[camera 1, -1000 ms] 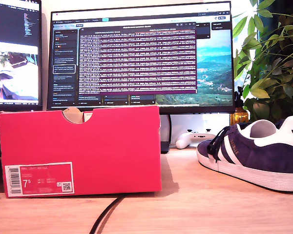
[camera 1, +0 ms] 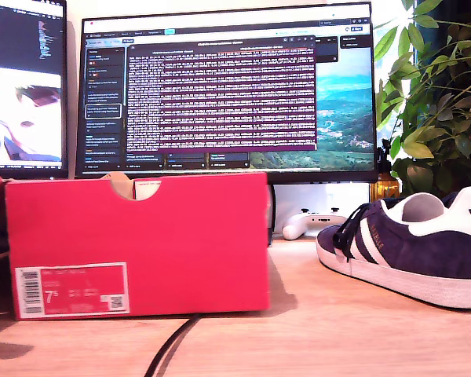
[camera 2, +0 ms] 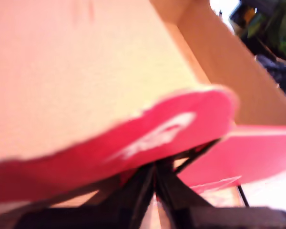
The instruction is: Pack the blue shoes by picking the first shoe and placing it inside the red shoebox, left side, then picking and rotating the second shoe and placing it in the shoebox
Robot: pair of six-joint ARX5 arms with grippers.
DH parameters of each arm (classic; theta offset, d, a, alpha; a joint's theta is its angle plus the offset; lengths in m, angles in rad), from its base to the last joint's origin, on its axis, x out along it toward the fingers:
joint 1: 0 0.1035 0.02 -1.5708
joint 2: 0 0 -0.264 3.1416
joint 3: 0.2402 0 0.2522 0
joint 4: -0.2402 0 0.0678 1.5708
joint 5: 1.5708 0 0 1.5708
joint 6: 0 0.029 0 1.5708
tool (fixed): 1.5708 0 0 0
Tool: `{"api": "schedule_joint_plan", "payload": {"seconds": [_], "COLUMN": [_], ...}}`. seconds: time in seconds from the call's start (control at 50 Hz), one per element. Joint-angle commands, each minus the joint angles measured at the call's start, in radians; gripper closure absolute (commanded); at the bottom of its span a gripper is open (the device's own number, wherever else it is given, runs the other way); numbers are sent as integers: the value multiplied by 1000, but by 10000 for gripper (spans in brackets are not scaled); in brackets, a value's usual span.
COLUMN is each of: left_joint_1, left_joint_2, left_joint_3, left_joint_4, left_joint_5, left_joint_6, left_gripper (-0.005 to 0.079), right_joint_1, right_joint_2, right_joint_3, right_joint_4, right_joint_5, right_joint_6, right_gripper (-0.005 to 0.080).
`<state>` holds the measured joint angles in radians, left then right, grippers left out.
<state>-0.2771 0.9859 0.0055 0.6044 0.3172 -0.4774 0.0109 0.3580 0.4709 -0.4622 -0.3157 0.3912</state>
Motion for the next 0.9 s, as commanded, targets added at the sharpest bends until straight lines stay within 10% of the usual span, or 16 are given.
{"api": "schedule_joint_plan", "payload": {"seconds": [0.0, 0.48, 0.88], "left_joint_1": [-7, -6, -6], "left_joint_2": [11, 15, 15], "left_joint_3": [-21, -21, -21], "left_joint_4": [27, 55, 55], "left_joint_5": [5, 2, -13], "left_joint_6": [-5, 6, 6], "left_gripper": [764, 764, 764], "right_joint_1": [15, 135, 262], "right_joint_2": [111, 830, 1064], "right_joint_3": [68, 641, 756], "right_joint_4": [-72, -496, -583], "right_joint_5": [-31, 37, 199], "right_joint_6": [-21, -220, -261], "right_gripper": [729, 737, 752]}}
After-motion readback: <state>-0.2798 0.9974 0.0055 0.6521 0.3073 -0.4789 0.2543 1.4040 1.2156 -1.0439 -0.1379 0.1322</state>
